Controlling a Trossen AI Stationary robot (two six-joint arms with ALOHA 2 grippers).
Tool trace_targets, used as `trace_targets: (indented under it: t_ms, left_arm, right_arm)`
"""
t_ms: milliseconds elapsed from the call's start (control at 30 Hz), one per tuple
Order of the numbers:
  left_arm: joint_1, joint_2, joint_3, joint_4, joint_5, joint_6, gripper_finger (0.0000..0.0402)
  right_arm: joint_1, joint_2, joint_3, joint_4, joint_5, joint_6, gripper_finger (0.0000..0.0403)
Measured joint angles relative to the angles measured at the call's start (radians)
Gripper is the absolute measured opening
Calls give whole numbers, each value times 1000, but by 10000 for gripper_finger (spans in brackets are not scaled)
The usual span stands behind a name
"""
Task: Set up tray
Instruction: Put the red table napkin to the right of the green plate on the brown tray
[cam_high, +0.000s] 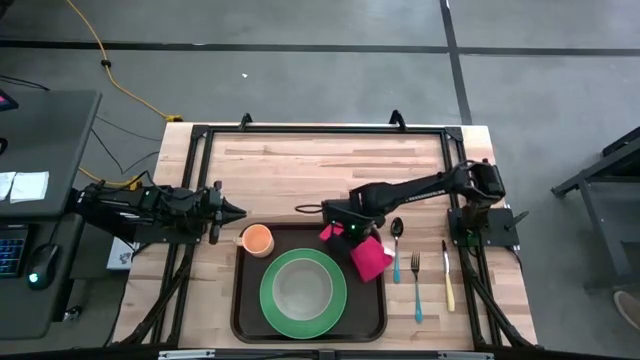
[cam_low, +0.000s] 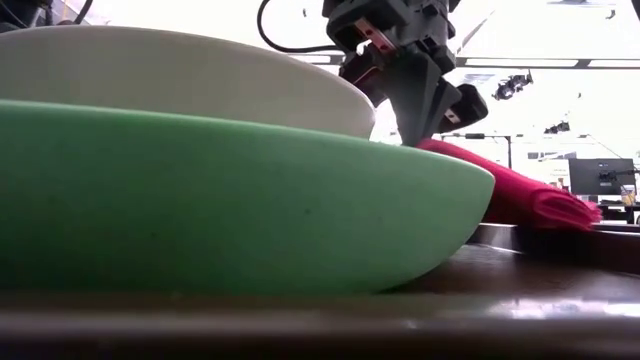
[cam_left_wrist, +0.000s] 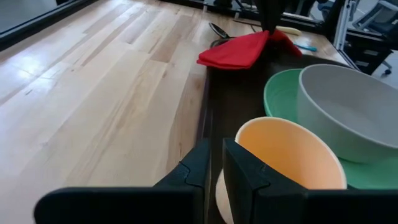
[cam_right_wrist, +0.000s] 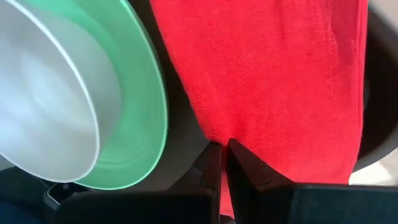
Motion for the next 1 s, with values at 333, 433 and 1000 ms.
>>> trace_targets:
  t_ms: [333,433,1000]
  left_arm:
    - [0,0,0,0,17,0,74]
    - [0,0,0,0,17,0,74]
    - [0,0,0,0,16,8,74]
  right_arm:
    - [53,0,0,13,2,149,0]
    - [66,0,0,14,2,185,0]
    - [128,0,-109,208,-24,375,0]
